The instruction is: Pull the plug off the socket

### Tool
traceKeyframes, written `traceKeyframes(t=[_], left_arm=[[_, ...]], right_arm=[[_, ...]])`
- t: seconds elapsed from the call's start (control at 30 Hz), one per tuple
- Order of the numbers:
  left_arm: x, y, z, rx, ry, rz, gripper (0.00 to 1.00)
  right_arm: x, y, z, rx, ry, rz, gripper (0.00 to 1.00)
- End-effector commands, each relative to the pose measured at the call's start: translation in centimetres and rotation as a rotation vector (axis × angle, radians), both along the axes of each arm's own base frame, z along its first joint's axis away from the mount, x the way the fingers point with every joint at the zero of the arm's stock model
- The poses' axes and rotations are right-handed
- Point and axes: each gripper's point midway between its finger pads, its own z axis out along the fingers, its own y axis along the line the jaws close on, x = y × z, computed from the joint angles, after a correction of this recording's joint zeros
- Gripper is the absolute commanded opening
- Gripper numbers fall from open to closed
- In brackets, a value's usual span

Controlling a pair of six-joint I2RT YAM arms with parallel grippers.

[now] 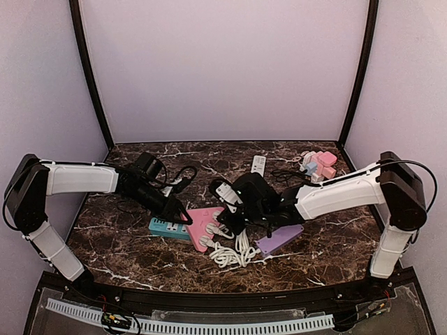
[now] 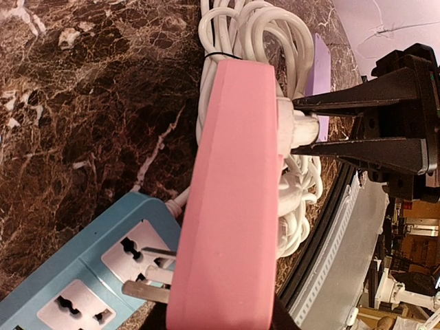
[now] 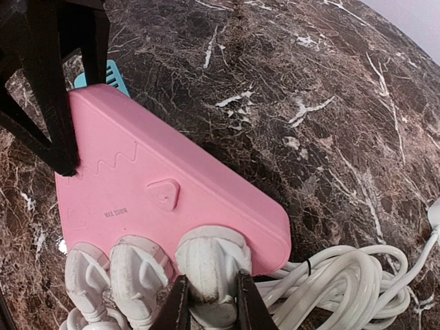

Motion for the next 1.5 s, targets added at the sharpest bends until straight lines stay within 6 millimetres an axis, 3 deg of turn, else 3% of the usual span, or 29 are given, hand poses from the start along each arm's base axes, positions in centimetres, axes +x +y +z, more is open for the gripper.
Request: traceKeyframes(t=[0.0,0.33,1.23,1.47], left_arm=[[0.5,3.4,-3.5,0.215,0.004,0.079,0.18],[0.5,3.5,-3.5,0.220,0.000,0.080,0.17],[1.4,5.4,-4.5,0.278,0.031,0.145,0.16],[1.5,5.4,-4.3,0.264,0.029,0.147,0.16]], right_arm=[[0.2,1.0,4.8,0.223,0.072,-0.004,0.00],[0.5,0.5,5.0,0.269,0.107,-0.007,0.00],[-1.2,2.2,4.5,-0.023,-0.246,-0.089,0.00],[-1.7,2.6,4.2,-0.020,-0.229,-0.077,0.00]])
